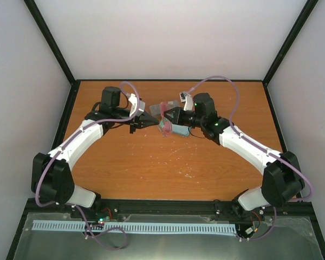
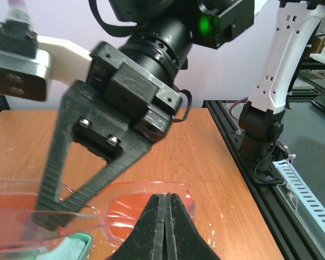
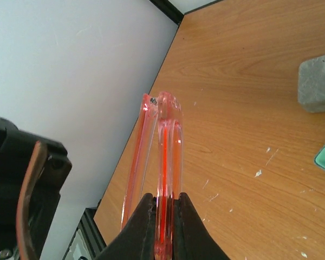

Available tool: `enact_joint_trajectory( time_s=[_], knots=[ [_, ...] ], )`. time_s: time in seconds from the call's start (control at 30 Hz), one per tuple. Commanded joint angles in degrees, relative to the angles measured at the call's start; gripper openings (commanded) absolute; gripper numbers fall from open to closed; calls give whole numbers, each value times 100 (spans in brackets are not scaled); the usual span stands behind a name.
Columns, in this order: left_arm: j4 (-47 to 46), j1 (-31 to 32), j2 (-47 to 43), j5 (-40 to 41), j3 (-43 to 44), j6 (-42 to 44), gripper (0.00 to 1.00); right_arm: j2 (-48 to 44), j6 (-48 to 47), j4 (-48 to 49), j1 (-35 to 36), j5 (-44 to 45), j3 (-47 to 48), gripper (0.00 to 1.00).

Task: Organize the sunglasses
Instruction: Fold the sunglasses.

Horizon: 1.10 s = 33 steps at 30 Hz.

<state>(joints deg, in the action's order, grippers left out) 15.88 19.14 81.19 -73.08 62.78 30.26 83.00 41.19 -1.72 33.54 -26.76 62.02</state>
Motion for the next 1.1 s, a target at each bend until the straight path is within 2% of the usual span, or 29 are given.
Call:
enact_joint_trajectory(
  time_s=[0.0,0.27,0.37,0.43,0.53,0.57,0.67,0.77,0.9,1.07],
  knots=[
    [-547,29,272,-291,349,-293,1,-284,-91,-16,105,-225,-102,3],
    [-866,29,1093,-126,480,-418,2,-205,10,221,470,-614,-107,3],
    [-820,27,1337,-14,626,-456,5,-199,-19,25,514,-350,-122,3],
    [-834,-18,1333,107,640,-477,12,-382,-93,-442,498,343,-143,3],
    [-1129,-175,1279,315,525,-667,30,-786,48,-800,257,1153,-400,3],
    [-1200,-223,1302,433,524,-726,31,-944,147,-827,148,1353,-538,3],
    [-1034,-287,1593,688,812,-608,28,-1419,397,-805,-200,1771,-960,3],
    [-534,-288,2128,932,1414,-452,18,-1691,540,-806,-476,1928,-1251,3],
    [315,-271,3168,1412,2643,-32,12,-1706,574,-838,-651,1980,-1359,3],
    [1150,-262,4453,2002,3943,370,10,-1565,570,-711,-715,1868,-1408,3]
  ],
)
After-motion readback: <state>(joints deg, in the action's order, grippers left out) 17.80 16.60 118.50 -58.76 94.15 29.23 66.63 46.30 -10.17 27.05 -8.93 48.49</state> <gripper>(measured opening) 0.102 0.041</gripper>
